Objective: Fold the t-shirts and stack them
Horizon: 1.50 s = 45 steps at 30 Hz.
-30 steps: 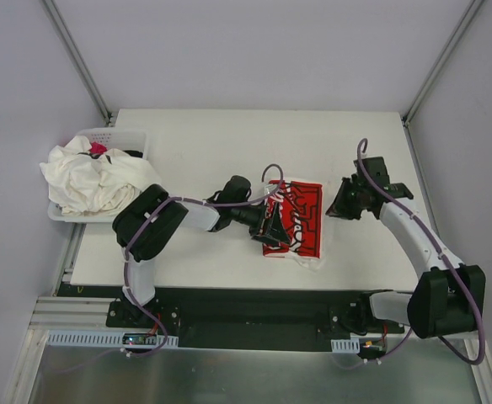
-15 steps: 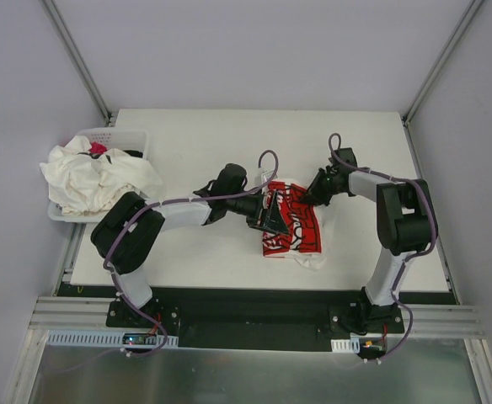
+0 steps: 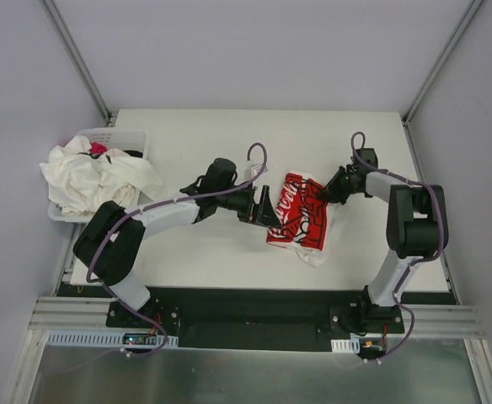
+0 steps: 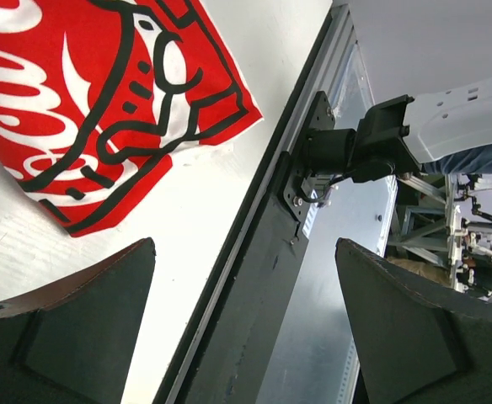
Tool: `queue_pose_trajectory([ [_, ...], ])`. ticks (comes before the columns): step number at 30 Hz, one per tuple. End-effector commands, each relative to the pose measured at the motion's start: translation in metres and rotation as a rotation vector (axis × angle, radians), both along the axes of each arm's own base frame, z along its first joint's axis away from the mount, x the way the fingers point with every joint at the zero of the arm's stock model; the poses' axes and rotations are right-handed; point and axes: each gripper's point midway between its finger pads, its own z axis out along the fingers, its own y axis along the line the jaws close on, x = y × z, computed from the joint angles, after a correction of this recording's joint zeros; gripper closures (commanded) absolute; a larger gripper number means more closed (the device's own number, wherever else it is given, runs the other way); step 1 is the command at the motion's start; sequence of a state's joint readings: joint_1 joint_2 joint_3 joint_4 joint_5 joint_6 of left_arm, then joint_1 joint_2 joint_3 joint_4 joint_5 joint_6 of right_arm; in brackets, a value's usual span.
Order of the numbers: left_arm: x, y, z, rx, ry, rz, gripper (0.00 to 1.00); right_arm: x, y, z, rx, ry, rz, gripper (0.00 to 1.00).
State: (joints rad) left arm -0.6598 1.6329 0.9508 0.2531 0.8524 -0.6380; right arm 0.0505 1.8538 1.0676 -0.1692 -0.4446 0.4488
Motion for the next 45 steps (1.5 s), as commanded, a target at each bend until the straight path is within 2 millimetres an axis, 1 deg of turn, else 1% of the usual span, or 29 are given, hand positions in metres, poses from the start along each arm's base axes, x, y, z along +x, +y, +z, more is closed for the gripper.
queue_pose_trajectory([
  [1,-0.001,0.007,0.007,-0.002,-0.057,0.009,0.13,0.003,-0.021,0.025,-0.104,-0.069,-0.012,0.86],
  [3,-0.002,0.008,0.007,0.0,-0.065,0.012,0.13,0.005,-0.025,0.026,-0.12,-0.067,-0.013,0.85],
  [5,-0.002,0.009,0.007,0.003,-0.073,0.02,0.13,0.01,-0.02,0.039,-0.085,-0.083,0.004,0.85],
  [8,-0.003,0.011,0.006,0.006,-0.078,0.028,0.13,0.014,-0.012,0.067,-0.045,-0.141,0.004,0.85],
  [9,-0.004,0.013,0.004,0.012,-0.076,0.031,0.13,0.014,-0.009,0.086,-0.033,-0.188,0.005,0.85],
  [10,-0.004,0.014,0.004,0.013,-0.08,0.034,0.13,0.011,-0.006,0.094,-0.026,-0.204,0.008,0.85],
  [11,-0.005,0.016,0.002,0.019,-0.085,0.04,0.13,0.006,0.004,0.102,-0.014,-0.219,0.026,0.85],
  [12,-0.005,0.017,0.002,0.021,-0.093,0.047,0.13,0.0,0.01,0.116,-0.007,-0.253,0.042,0.86],
  [13,-0.005,0.018,0.001,0.025,-0.101,0.047,0.13,-0.005,0.015,0.121,-0.001,-0.265,0.056,0.86],
  [14,-0.006,0.019,-0.002,0.031,-0.099,0.05,0.13,-0.019,0.027,0.125,0.007,-0.27,0.083,0.86],
  [16,-0.004,0.02,-0.005,0.041,-0.101,0.06,0.13,-0.032,0.038,0.126,0.025,-0.276,0.117,0.86],
  [17,-0.004,0.02,-0.006,0.042,-0.101,0.06,0.13,-0.048,0.045,0.116,0.033,-0.246,0.131,0.86],
  [18,-0.004,0.02,-0.006,0.042,-0.103,0.059,0.13,-0.053,0.049,0.114,0.044,-0.252,0.141,0.86],
  [20,-0.003,0.019,-0.005,0.04,-0.103,0.058,0.13,-0.068,0.057,0.107,0.071,-0.229,0.169,0.87],
  [21,-0.002,0.019,-0.003,0.038,-0.107,0.058,0.13,-0.08,0.057,0.092,0.075,-0.193,0.172,0.87],
  [23,-0.002,0.018,-0.003,0.036,-0.107,0.055,0.13,-0.092,0.061,0.082,0.085,-0.169,0.192,0.87],
  [24,-0.002,0.018,-0.002,0.034,-0.108,0.054,0.13,-0.102,0.059,0.069,0.081,-0.136,0.198,0.87],
  [27,-0.003,0.018,-0.002,0.036,-0.106,0.05,0.13,-0.119,0.055,0.049,0.061,-0.079,0.206,0.88],
  [28,-0.003,0.019,-0.002,0.037,-0.107,0.051,0.13,-0.128,0.051,0.038,0.046,-0.052,0.21,0.89],
  [30,-0.003,0.02,-0.004,0.042,-0.101,0.052,0.13,-0.137,0.048,0.031,0.034,-0.029,0.212,0.89],
  [31,-0.004,0.02,-0.004,0.043,-0.098,0.052,0.13,-0.143,0.044,0.024,0.018,-0.011,0.211,0.89],
  [36,-0.006,0.026,-0.004,0.05,-0.093,0.063,0.13,-0.155,0.033,0.008,-0.041,0.045,0.199,0.89],
  [38,-0.005,0.028,0.002,0.045,-0.111,0.071,0.13,-0.16,0.026,0.001,-0.081,0.076,0.184,0.88],
  [45,0.009,0.035,0.025,0.029,-0.19,0.142,0.13,-0.162,0.009,-0.016,-0.138,0.125,0.147,0.86],
])
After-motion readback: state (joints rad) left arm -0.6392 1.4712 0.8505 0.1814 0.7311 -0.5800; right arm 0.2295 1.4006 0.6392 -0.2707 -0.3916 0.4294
